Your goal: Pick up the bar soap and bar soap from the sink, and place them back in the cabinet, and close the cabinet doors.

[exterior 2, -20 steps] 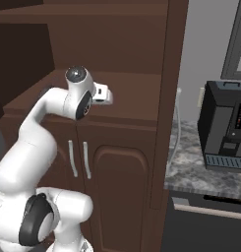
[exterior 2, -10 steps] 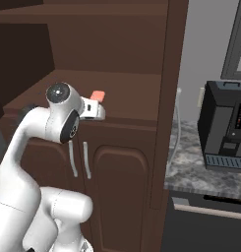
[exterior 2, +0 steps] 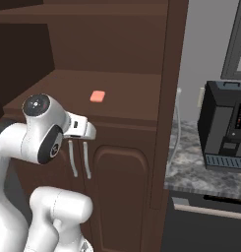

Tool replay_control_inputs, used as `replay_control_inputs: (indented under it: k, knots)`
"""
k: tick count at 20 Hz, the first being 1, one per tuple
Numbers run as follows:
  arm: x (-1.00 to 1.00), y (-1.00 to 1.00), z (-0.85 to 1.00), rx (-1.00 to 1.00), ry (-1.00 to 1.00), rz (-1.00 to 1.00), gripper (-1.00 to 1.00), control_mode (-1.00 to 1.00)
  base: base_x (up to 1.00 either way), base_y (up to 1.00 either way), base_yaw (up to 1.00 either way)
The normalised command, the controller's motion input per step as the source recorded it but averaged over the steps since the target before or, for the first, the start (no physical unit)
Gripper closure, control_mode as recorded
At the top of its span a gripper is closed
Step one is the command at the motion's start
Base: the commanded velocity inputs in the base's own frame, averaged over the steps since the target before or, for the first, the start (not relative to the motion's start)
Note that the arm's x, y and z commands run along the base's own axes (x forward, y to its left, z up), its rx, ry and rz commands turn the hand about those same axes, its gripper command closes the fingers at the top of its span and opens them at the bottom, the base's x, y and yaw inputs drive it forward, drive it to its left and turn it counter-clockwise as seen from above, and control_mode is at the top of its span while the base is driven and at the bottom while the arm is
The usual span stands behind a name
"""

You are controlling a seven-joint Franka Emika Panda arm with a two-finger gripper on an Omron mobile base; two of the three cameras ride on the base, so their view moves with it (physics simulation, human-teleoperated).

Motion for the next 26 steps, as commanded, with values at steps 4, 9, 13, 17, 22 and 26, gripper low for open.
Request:
replay_control_inputs:
  k: [4,9,13,17,22,26]
  knots:
    - [-0.68,0.00,0.02,0.00,0.12,0.00,-1.00,-1.00,0.00,0.00,0.00]
    - [-0.15,0.00,0.05,0.00,0.10,0.00,-1.00,-1.00,0.00,0.00,0.00]
    - [0.01,0.00,0.07,0.00,0.04,0.00,-1.00,-1.00,0.00,0.00,0.00]
    - [0.03,0.00,0.18,0.00,0.07,0.00,-1.00,-1.00,0.00,0.00,0.00]
    - [0.00,0.00,0.14,0.00,0.08,0.00,-1.00,-1.00,0.00,0.00,0.00]
    - [0.00,0.00,0.07,0.00,0.01,0.00,-1.00,-1.00,0.00,0.00,0.00]
